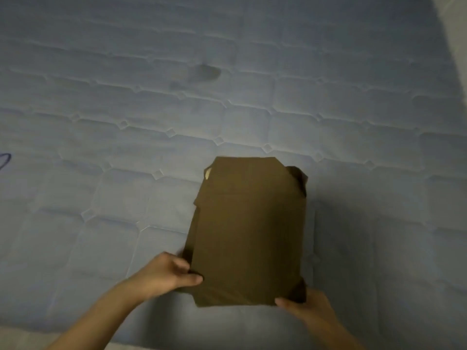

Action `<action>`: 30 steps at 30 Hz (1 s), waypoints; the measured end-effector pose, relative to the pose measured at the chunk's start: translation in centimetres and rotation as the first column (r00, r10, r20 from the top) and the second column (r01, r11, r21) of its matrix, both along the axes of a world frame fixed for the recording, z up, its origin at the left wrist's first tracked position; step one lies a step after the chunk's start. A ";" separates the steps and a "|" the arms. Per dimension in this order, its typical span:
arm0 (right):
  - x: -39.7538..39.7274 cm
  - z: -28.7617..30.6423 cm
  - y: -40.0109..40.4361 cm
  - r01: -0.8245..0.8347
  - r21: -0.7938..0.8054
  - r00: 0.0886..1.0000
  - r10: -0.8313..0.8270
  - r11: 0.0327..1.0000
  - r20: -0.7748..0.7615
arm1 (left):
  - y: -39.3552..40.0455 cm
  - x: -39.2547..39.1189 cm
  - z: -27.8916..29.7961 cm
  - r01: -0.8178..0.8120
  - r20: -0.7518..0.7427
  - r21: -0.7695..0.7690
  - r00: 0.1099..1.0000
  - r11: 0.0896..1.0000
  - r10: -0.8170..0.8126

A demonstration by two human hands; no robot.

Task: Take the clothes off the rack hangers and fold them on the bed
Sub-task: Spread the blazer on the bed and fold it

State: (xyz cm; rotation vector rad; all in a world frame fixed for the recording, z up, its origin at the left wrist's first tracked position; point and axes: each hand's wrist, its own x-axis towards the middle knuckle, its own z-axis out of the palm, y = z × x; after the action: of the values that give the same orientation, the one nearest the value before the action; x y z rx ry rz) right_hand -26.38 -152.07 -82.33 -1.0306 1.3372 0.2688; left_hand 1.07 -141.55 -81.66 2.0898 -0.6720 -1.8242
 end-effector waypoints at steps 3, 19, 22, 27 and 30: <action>-0.6 -1.2 0.8 0.045 0.048 0.999 -0.045 0.998 0.013 | 0.0 0.1 -0.5 -0.012 -0.075 0.136 0.997 0.991 0.023; 7.7 -0.3 -7.2 0.306 -0.385 0.950 -0.303 0.871 0.070 | -7.2 -2.2 -3.1 -0.577 0.072 -0.268 0.786 0.771 0.613; 8.1 -0.5 -6.7 0.239 -0.444 0.965 -0.264 0.863 0.007 | -7.5 -2.4 -2.6 -0.629 0.069 -0.328 0.728 0.705 0.682; 7.5 -2.1 -5.0 0.224 -0.427 0.947 -0.299 0.876 -0.116 | -8.3 -1.3 -3.1 -0.511 0.354 -0.265 0.738 0.818 0.575; 7.3 -3.1 -4.7 0.158 -0.372 0.943 -0.252 0.915 -0.219 | -8.8 -0.5 -4.0 -0.341 0.471 -0.128 0.805 0.931 0.360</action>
State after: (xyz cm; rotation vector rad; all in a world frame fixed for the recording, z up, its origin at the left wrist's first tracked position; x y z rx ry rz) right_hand -19.11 -156.81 -85.41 -1.1643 1.7684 0.0027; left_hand 0.55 -150.34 -85.69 2.4716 -0.3768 -1.0792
